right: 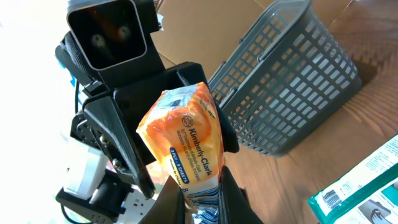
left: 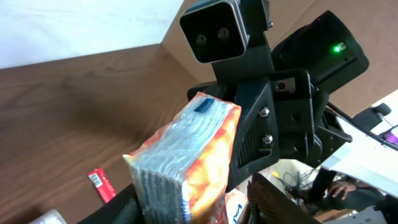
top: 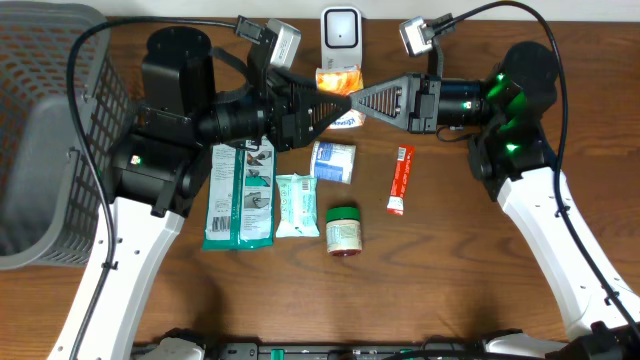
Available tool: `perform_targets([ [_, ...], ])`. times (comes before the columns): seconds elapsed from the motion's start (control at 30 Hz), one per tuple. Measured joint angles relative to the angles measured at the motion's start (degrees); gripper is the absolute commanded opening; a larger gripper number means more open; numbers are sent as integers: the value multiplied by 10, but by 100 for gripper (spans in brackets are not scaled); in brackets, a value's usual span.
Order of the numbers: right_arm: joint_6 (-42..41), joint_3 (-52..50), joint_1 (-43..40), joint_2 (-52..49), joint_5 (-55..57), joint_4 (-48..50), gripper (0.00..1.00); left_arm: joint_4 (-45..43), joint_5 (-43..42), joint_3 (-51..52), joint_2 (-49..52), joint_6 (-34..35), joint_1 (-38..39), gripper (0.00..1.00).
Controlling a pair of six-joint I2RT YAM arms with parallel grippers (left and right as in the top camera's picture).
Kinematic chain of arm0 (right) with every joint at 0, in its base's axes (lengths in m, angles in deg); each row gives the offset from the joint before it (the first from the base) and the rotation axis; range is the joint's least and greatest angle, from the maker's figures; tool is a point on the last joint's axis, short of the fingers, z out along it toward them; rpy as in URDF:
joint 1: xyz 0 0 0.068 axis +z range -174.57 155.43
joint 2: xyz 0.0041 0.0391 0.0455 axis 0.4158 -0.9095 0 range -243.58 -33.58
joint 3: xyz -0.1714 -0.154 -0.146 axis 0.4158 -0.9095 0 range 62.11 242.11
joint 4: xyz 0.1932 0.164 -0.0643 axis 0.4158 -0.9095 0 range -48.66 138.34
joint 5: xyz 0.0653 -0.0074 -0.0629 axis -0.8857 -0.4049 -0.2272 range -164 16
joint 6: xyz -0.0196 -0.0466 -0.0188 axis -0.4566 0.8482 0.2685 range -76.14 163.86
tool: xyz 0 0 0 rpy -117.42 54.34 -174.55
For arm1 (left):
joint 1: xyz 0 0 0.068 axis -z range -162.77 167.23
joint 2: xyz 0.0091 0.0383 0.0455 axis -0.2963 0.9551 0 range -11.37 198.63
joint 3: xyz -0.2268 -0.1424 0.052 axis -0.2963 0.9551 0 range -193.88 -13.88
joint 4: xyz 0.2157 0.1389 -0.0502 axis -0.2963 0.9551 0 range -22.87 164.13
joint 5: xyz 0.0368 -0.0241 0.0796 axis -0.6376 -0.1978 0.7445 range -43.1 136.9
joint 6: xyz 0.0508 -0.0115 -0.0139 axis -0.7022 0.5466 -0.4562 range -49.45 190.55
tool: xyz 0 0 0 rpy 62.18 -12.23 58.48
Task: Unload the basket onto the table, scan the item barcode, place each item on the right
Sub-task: 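Carry the snack pack up toward the scanner while the left arm approaches, then pass the snack pack from the right gripper into the left gripper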
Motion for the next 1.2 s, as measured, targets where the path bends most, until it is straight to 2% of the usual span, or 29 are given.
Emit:
perform_targets([
  [0.17, 0, 0, -3, 0, 0, 0, 1, 0, 0, 0, 0, 0, 0, 50],
  [0.2, 0, 0, -3, 0, -1, 0, 1, 0, 0, 0, 0, 0, 0, 51],
  [0.23, 0, 0, -5, 0, -1, 0, 1, 0, 0, 0, 0, 0, 0, 58],
  [0.37, 2, 0, -10, 0, 0, -1, 1, 0, 0, 0, 0, 0, 0, 59],
  [0.47, 3, 0, -11, 0, 0, -3, 1, 0, 0, 0, 0, 0, 0, 52],
  [0.63, 4, 0, -11, 0, 0, -3, 1, 0, 2, 0, 0, 0, 0, 52],
  [0.8, 7, 0, -11, 0, -2, -3, 3, 2, 5, 0, 0, 1, -1, 38],
  [0.83, 7, 0, -11, 0, -3, -3, 6, 2, 7, 0, 1, 0, -1, 37],
  [0.87, 8, 0, -11, 0, -4, -3, 16, 3, 7, 0, 1, 1, -1, 34],
  [0.9, 8, 0, -11, 0, -4, -4, 31, 2, 8, 0, 2, 0, -1, 29],
  [0.93, 13, 0, -11, 0, -4, -3, 40, 2, 9, 0, 2, 2, -1, 21],
  [1.0, 16, 0, -12, 0, -3, -4, 46, 2, 8, 0, 2, 2, -1, 8],
  [1.07, 20, 0, -11, 0, -4, -3, 60, 3, 12, 0, 2, -1, 0, 8],
  [1.2, 25, 0, -14, 0, -4, -5, 72, 2, 18, 0, 2, 0, 0, 8],
])
